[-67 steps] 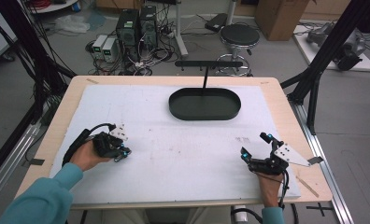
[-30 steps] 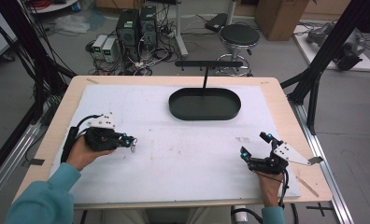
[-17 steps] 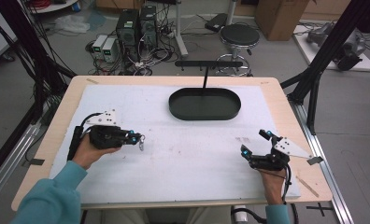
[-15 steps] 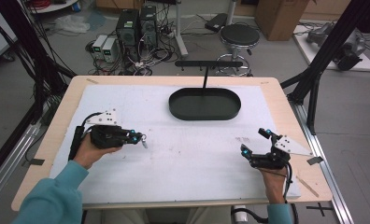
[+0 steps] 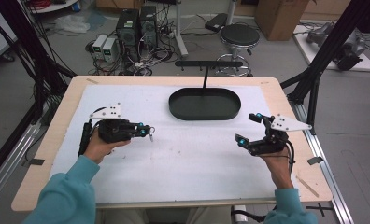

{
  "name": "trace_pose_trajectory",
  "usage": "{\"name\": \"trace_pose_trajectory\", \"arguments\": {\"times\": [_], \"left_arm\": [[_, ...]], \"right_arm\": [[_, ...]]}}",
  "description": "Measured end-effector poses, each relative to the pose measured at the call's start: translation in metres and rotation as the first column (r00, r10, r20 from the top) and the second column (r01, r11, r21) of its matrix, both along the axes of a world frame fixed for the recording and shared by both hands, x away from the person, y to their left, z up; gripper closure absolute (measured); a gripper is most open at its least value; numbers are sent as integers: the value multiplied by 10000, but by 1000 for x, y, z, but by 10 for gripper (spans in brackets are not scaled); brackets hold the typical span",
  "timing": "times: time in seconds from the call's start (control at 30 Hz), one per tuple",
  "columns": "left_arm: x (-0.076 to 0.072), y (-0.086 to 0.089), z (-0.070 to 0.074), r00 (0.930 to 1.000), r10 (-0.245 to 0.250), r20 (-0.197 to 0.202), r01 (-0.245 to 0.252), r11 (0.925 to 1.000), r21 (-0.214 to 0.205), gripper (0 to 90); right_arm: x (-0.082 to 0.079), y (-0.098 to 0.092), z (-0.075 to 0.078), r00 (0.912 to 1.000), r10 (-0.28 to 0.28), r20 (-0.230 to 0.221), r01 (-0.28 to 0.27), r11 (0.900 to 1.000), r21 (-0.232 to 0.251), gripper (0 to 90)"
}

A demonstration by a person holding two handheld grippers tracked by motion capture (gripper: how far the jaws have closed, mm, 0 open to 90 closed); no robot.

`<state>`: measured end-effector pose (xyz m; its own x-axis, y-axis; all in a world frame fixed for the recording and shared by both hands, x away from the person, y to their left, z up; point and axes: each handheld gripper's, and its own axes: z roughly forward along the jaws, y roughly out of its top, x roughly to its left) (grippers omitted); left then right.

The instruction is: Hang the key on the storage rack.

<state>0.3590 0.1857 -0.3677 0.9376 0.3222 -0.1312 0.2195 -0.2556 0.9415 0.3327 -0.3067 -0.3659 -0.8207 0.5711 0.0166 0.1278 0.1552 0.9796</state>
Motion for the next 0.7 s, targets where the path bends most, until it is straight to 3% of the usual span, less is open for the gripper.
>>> {"name": "trace_pose_trajectory", "arguments": {"times": [0.17, 0.33, 0.63, 0.7], "left_arm": [[2, -10, 15, 9992, -264, 289, 277, 9986, -447, 883], [5, -18, 25, 9979, -471, 435, 492, 9976, -495, 883], [8, -41, 47, 9922, -1036, 695, 1092, 9906, -822, 883], [9, -47, 53, 9901, -1172, 771, 1241, 9881, -908, 883]], "right_arm": [[11, 12, 20, 9968, 792, -96, -795, 9963, -340, 9], [18, 22, 34, 9917, 1271, -167, -1277, 9911, -381, 12], [32, 43, 51, 9707, 2383, -292, -2391, 9706, -266, 19], [37, 49, 57, 9586, 2828, -340, -2840, 9579, -416, 19]]}}
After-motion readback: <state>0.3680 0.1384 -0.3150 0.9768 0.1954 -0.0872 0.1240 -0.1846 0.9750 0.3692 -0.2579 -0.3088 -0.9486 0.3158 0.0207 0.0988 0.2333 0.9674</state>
